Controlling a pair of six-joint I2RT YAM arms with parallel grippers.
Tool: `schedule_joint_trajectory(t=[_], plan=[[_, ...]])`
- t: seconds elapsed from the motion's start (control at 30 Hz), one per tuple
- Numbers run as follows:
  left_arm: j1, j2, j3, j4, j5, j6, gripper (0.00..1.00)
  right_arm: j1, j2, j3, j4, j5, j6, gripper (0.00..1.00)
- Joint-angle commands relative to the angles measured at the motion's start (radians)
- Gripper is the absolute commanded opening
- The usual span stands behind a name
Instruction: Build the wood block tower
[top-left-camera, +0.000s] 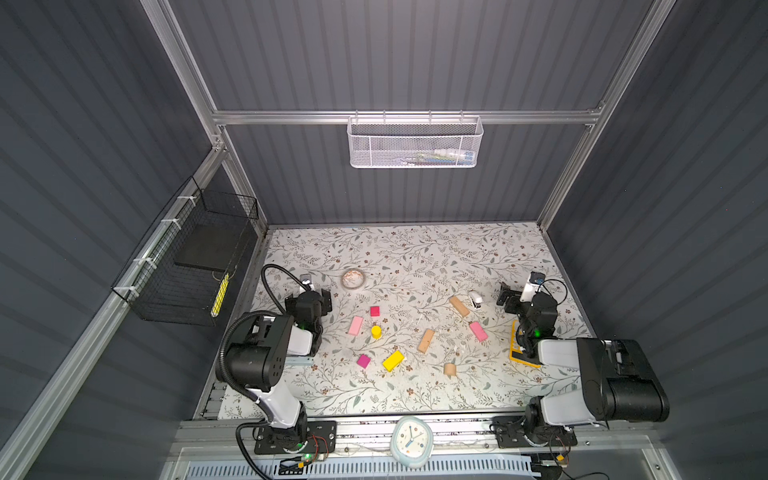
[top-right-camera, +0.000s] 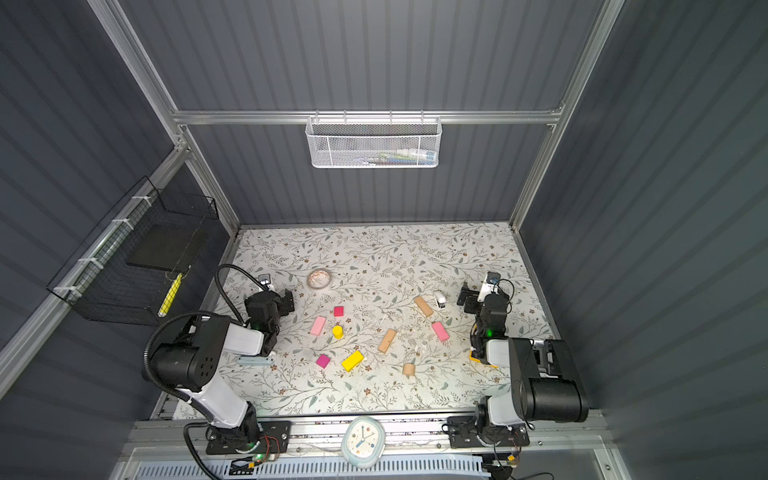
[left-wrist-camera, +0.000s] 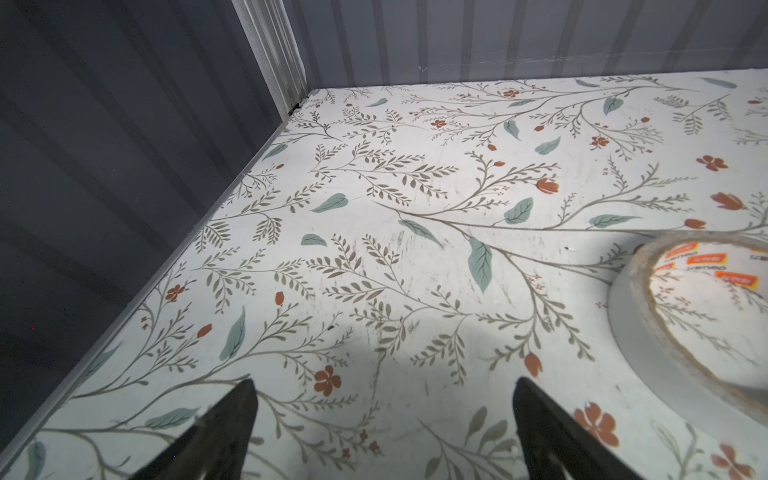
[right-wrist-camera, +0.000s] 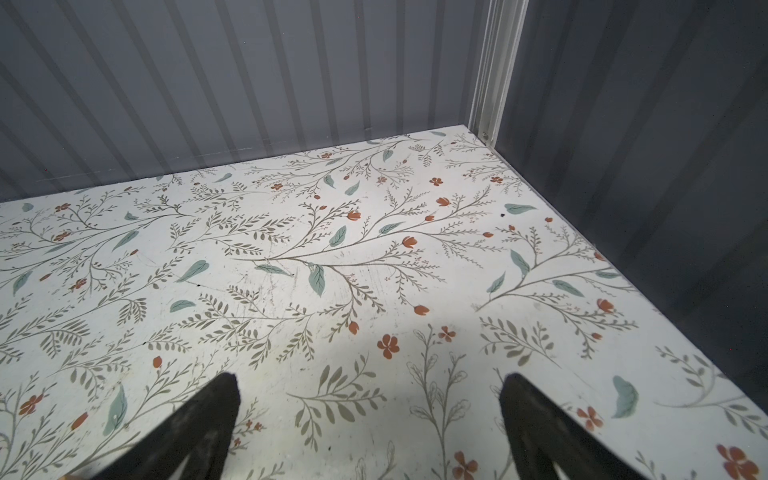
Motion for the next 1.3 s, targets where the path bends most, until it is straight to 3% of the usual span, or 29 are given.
schedule_joint_trajectory(t=[0.0, 0.17, 0.37, 0.53, 0.63, 0.83, 1.03, 1.27], plan=[[-0.003, -0.146, 0.106, -0.258, -0.013, 0.000, 0.92, 0.007, -0.105, 0.070, -0.175, 0.036, 0.001, 0.98], [-0.041, -0.307, 0.213, -0.552, 0.060, -0.014, 0.92, 0.059, -0.281, 0.215, -0.620, 0.085, 0.018, 0.94], [-0.184, -0.381, 0.380, -0.902, 0.077, -0.064, 0.95, 0.225, -0.459, 0.356, -1.039, 0.149, 0.097, 0.92], [-0.217, -0.426, 0.462, -1.126, 0.315, -0.190, 0.95, 0.387, -0.516, 0.458, -1.294, 0.070, 0.209, 0.89], [-0.237, -0.496, 0.451, -1.165, 0.393, -0.223, 0.95, 0.464, -0.521, 0.477, -1.370, -0.016, 0.229, 0.88], [-0.249, -0.614, 0.455, -1.225, 0.426, -0.277, 0.95, 0.622, -0.406, 0.536, -1.509, -0.108, 0.307, 0.87], [-0.250, -0.639, 0.460, -1.265, 0.470, -0.289, 0.95, 0.804, -0.285, 0.502, -1.439, -0.156, 0.429, 0.86], [-0.251, -0.620, 0.476, -1.366, 0.494, -0.272, 0.95, 0.937, -0.109, 0.515, -1.368, -0.201, 0.508, 0.87]])
